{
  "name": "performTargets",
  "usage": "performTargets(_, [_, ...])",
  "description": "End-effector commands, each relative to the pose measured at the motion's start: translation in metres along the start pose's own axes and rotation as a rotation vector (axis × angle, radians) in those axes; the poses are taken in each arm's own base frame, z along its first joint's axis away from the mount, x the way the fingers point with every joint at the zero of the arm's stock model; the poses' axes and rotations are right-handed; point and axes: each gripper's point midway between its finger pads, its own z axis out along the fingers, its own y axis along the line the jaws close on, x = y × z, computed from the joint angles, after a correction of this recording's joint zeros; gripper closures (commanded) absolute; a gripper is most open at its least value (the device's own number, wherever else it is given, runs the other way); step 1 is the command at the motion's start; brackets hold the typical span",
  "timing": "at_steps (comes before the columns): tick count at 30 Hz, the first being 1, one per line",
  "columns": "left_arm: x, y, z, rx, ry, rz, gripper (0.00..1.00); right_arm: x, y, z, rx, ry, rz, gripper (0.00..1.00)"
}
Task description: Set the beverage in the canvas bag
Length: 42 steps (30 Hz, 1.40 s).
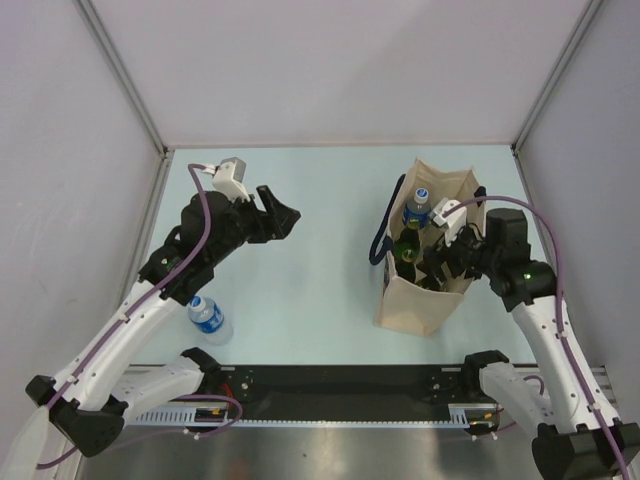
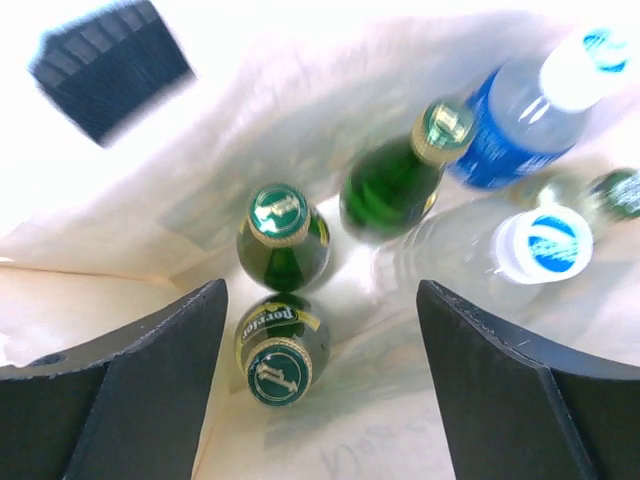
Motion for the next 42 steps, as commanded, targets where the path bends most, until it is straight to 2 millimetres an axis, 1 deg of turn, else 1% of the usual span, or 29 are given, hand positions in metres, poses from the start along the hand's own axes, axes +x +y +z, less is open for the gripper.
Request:
performTargets(1, [-0.012, -0.003, -0.006, 0.011, -0.039, -0.004, 0.23, -0.038, 0.007, -0.023, -0.056, -0.092, -0.046, 0.18])
performTargets(3, [-0.013, -0.002, -0.007, 0.008, -0.037, 0.005, 0.23, -0.046, 0.009, -0.026, -0.078, -0.107, -0.040, 0.18])
performTargets(4, [-0.016, -0.003, -0.008, 0.007, -0.044, 0.006, 0.23, -0.058, 0.007, -0.031, -0.072, -0.131, -0.050, 0.18])
performTargets(5, [-0.014, -0.001, -0.010, -0.003, -0.037, 0.011, 0.21, -0.063, 0.009, -0.032, -0.090, -0.142, -0.039, 0.18])
performTargets(7, [-0.016, 0.002, -0.012, -0.018, -0.039, 0.016, 0.14, -0.075, 0.007, -0.035, -0.096, -0.164, -0.033, 0.18])
performTargets(8, [-0.014, 0.006, -0.014, -0.042, -0.030, 0.017, 0.12, -0.085, 0.007, -0.039, -0.099, -0.187, -0.034, 0.18])
performTargets(10, [-0.014, 0.009, -0.017, -0.057, -0.020, 0.026, 0.09, -0.093, 0.007, -0.037, -0.118, -0.199, -0.003, 0.18])
performTargets(11, [-0.011, 0.012, -0.020, -0.075, -0.003, 0.027, 0.08, -0.101, 0.008, -0.040, -0.132, -0.221, -0.003, 0.18])
performTargets(12, [-0.011, 0.015, -0.023, -0.088, -0.002, 0.029, 0.02, -0.104, 0.009, -0.037, -0.150, -0.223, 0.028, 0.18])
performTargets(13, [-0.006, 0.019, -0.027, -0.112, 0.021, 0.028, 0.01, -0.109, 0.009, -0.038, -0.159, -0.237, 0.031, 0.18])
performTargets(15, [-0.006, 0.024, -0.036, -0.141, 0.027, 0.024, 0.00, -0.120, 0.014, -0.038, -0.208, -0.259, 0.036, 0.18])
performTargets(16, [-0.001, 0.029, -0.043, -0.167, 0.052, 0.026, 0.00, -0.123, 0.017, -0.037, -0.227, -0.261, 0.039, 0.18])
performTargets(17, [0.002, 0.032, -0.047, -0.185, 0.064, 0.019, 0.00, -0.127, 0.025, -0.036, -0.271, -0.268, 0.033, 0.18])
performTargets(18, [0.004, 0.036, -0.052, -0.204, 0.073, 0.015, 0.00, -0.132, 0.028, -0.038, -0.292, -0.278, 0.022, 0.18])
performTargets(19, [0.011, 0.044, -0.061, -0.243, 0.096, 0.015, 0.00, -0.133, 0.032, -0.036, -0.316, -0.278, 0.012, 0.17])
performTargets(21, [0.016, 0.053, -0.069, -0.290, 0.111, -0.007, 0.00, -0.138, 0.045, -0.036, -0.380, -0.287, -0.008, 0.16])
performTargets(22, [0.022, 0.062, -0.078, -0.338, 0.126, -0.014, 0.00, -0.139, 0.048, -0.036, -0.400, -0.286, -0.023, 0.14])
performTargets(24, [0.029, 0.073, -0.086, -0.407, 0.138, -0.054, 0.00, -0.143, 0.061, -0.034, -0.456, -0.289, -0.055, 0.13])
performTargets(25, [0.034, 0.085, -0.095, -0.473, 0.157, -0.053, 0.00, -0.144, 0.063, -0.032, -0.463, -0.287, -0.064, 0.13])
performTargets(28, [0.042, 0.099, -0.107, -0.561, 0.164, -0.085, 0.00, -0.149, 0.067, -0.024, -0.475, -0.280, -0.090, 0.13])
performTargets(31, [0.043, 0.106, -0.115, -0.598, 0.144, -0.111, 0.00, -0.154, 0.068, -0.018, -0.478, -0.280, -0.098, 0.13])
performTargets(33, [0.042, 0.109, -0.120, -0.608, 0.130, -0.109, 0.00, -0.155, 0.071, -0.011, -0.486, -0.270, -0.107, 0.13])
performTargets(34, [0.044, 0.113, -0.122, -0.629, 0.131, -0.104, 0.01, -0.156, 0.076, -0.009, -0.496, -0.263, -0.120, 0.13])
performTargets(36, [0.040, 0.122, -0.129, -0.667, 0.089, -0.097, 0.00, -0.160, 0.084, -0.004, -0.524, -0.257, -0.157, 0.13])
performTargets(37, [0.040, 0.126, -0.130, -0.677, 0.083, -0.084, 0.00, -0.162, 0.097, -0.001, -0.558, -0.255, -0.182, 0.13])
performTargets(38, [0.037, 0.127, -0.131, -0.671, 0.068, -0.070, 0.00, -0.165, 0.102, 0.000, -0.573, -0.259, -0.198, 0.13])
performTargets(39, [0.032, 0.125, -0.134, -0.651, 0.046, -0.064, 0.00, -0.166, 0.108, 0.006, -0.589, -0.259, -0.213, 0.13])
performTargets(40, [0.025, 0.122, -0.135, -0.632, 0.020, -0.050, 0.00, -0.167, 0.122, 0.007, -0.625, -0.258, -0.239, 0.13])
performTargets(42, [0.015, 0.121, -0.140, -0.629, -0.021, -0.051, 0.00, -0.167, 0.136, 0.017, -0.658, -0.253, -0.283, 0.13])
